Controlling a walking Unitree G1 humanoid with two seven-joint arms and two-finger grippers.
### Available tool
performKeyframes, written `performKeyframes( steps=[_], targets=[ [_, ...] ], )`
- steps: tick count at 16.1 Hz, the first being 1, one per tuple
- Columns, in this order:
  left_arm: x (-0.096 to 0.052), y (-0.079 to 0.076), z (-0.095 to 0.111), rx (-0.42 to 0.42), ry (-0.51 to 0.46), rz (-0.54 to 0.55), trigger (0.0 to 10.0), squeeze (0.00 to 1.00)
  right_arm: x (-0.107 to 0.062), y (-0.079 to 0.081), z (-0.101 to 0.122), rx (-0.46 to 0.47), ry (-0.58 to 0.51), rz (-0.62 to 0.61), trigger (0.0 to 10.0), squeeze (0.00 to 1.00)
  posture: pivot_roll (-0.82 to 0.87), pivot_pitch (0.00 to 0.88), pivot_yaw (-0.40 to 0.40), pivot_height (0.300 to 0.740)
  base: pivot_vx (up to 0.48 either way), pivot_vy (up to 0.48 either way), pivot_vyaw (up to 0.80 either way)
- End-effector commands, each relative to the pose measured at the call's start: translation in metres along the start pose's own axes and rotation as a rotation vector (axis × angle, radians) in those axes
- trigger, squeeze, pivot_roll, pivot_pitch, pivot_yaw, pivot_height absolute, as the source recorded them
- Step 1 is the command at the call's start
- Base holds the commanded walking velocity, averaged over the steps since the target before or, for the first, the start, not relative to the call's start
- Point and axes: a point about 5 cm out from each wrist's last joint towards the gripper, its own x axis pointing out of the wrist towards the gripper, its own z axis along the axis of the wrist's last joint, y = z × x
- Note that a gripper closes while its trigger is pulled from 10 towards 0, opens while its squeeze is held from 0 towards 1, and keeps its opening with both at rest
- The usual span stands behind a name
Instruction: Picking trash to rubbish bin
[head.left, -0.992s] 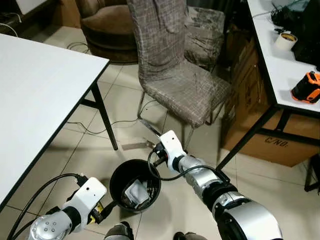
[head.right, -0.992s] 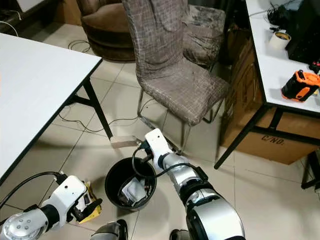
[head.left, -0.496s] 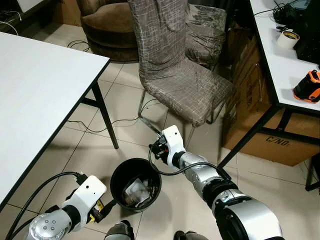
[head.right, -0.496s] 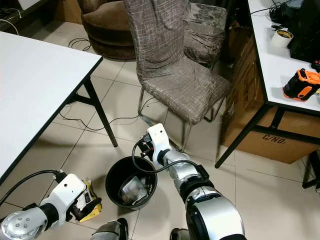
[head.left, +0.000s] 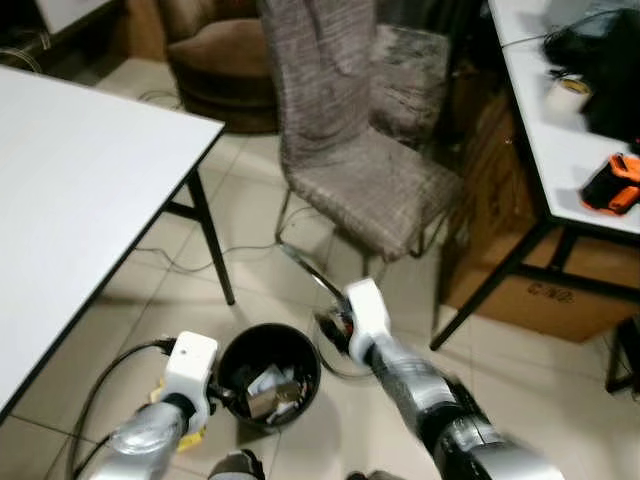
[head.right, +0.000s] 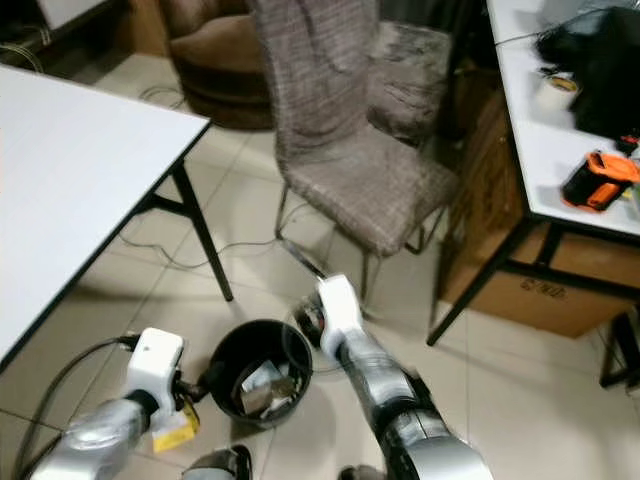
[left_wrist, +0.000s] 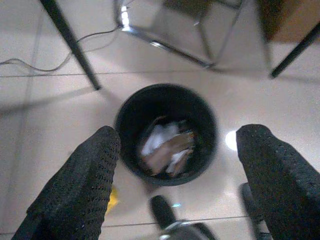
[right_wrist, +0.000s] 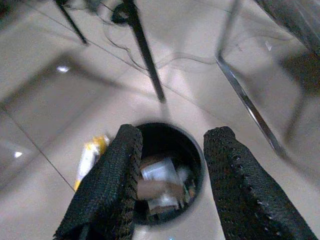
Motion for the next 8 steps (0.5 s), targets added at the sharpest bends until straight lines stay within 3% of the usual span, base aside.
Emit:
performKeyframes(
  steps=[1, 3, 5, 6, 8],
  targets=[
    [0.009, -0.005, -0.015, 0.045, 0.046, 0.022, 10.0, 0.00, -0.009, -0.014, -0.014, 0.056, 0.020, -0.081, 10.0, 0.00, 0.01, 0.011, -0.039, 0.740, 0.000, 0.000, 0.00],
    [0.027, -0.013, -0.028, 0.024, 0.099, 0.017, 10.0, 0.00, -0.028, -0.028, -0.047, 0.116, 0.110, -0.206, 10.0, 0.00, -0.02, 0.000, -0.027, 0.740, 0.000, 0.000, 0.00],
    [0.037, -0.023, -0.043, -0.001, 0.154, -0.021, 10.0, 0.00, -0.044, -0.031, -0.078, 0.147, 0.225, -0.278, 10.0, 0.00, -0.05, 0.000, -0.011, 0.740, 0.000, 0.000, 0.00],
    [0.039, -0.026, -0.061, 0.030, 0.237, -0.027, 10.0, 0.00, -0.056, -0.032, -0.099, 0.159, 0.311, -0.322, 10.0, 0.00, -0.05, 0.000, -0.011, 0.740, 0.000, 0.000, 0.00],
    [0.038, -0.025, -0.076, 0.023, 0.311, -0.008, 10.0, 0.00, -0.070, -0.036, -0.118, 0.234, 0.382, -0.398, 10.0, 0.00, -0.04, 0.000, -0.016, 0.740, 0.000, 0.000, 0.00]
  ],
)
